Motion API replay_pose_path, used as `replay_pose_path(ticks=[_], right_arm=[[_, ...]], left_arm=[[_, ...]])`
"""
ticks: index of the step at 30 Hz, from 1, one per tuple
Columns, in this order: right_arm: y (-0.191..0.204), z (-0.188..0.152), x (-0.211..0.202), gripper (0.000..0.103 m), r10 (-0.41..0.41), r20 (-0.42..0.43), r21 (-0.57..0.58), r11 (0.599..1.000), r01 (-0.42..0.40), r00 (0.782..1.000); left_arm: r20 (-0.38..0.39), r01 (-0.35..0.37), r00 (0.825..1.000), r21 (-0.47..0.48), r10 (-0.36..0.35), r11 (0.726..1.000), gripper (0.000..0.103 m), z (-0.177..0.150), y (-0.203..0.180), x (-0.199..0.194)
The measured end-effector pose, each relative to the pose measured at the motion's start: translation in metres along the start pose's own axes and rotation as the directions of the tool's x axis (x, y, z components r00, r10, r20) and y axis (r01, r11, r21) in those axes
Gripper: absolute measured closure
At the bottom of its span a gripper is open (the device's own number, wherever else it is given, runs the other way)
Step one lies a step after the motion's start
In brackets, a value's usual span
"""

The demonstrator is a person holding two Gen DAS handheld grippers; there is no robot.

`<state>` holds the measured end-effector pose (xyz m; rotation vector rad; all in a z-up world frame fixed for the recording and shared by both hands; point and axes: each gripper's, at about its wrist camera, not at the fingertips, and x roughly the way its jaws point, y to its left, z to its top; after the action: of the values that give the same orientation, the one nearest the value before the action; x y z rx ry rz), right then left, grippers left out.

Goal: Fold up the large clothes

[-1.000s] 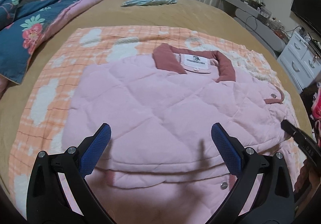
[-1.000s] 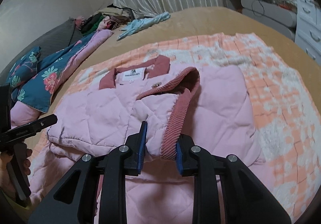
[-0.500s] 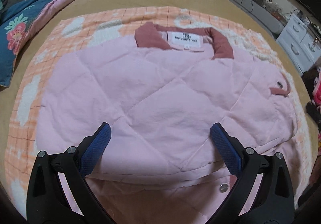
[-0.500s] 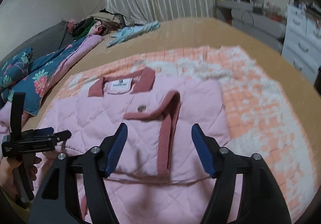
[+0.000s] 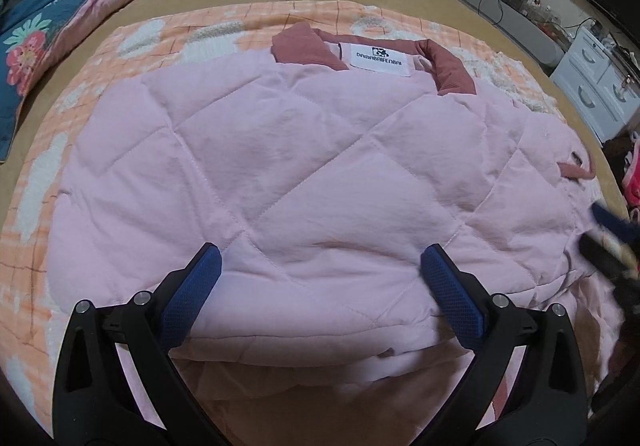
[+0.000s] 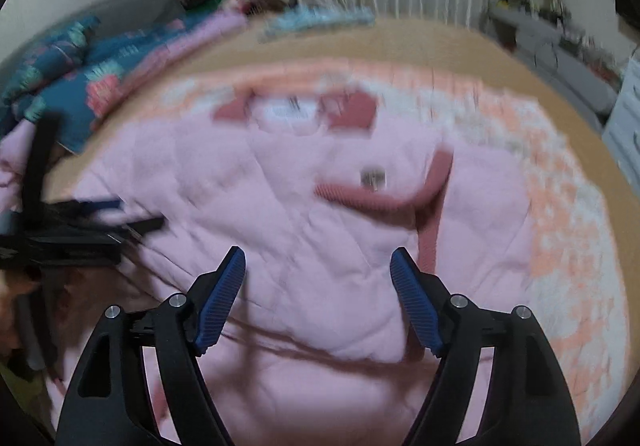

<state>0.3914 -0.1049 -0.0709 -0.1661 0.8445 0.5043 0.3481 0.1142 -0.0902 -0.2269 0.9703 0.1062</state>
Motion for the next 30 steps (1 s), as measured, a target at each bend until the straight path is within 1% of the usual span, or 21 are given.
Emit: replay_pose_path(ticks=[1,3,9,14,18,20,22,27,30], right_arm=[[-0.005,-0.004,0.011,0.028,0.015,-0.038,0.021,1.000,-0.014,0.999],[-0.010,-0.007,0.019,0.028,0.026,-0.056,0.049,0.999,-0.023,0.998],[-0.012,-0.014,0.033,0.026,0.029,-0.053,0.079,0.997,-0.025,0.998],[-0.014,-0.014,0.032,0.026,0.038,-0.046,0.095,0.995,-0.033,0.998],[-0.014,-0.012,0.026,0.024,0.046,-0.044,0.106,0.994,-0.041,0.998],[-0.014,-0.010,0.020,0.020,0.055,-0.041,0.114,0.992,-0.050,0.998],[-0.012,-0.009,0.013,0.014,0.071,-0.035,0.125,0.990,-0.066,0.997],[-0.006,-0.008,-0.010,0.007,0.042,0.008,0.112,0.993,-0.043,0.999],[-0.005,-0.008,-0.025,0.006,0.031,0.038,0.107,0.994,-0.035,0.999]], left_arm=[[0.001,0.000,1.000,0.002,0.000,1.000,0.008,0.000,0.000,0.000],[0.006,-0.001,1.000,0.008,0.001,1.000,0.008,-0.002,0.000,0.001],[0.012,-0.005,1.000,0.006,0.005,1.000,0.008,-0.003,0.000,0.000],[0.014,0.000,1.000,-0.012,0.000,1.000,0.008,-0.004,0.001,-0.007],[0.013,-0.001,1.000,-0.017,0.001,1.000,0.008,-0.004,0.001,-0.015],[0.016,-0.004,1.000,-0.023,0.004,1.000,0.008,-0.005,0.001,-0.020],[0.020,-0.012,1.000,-0.024,0.012,1.000,0.009,-0.006,0.000,-0.026],[0.021,-0.018,1.000,-0.033,0.018,0.999,0.009,-0.008,-0.001,-0.040],[0.026,-0.005,1.000,-0.046,0.006,0.999,0.009,-0.009,-0.002,-0.050]])
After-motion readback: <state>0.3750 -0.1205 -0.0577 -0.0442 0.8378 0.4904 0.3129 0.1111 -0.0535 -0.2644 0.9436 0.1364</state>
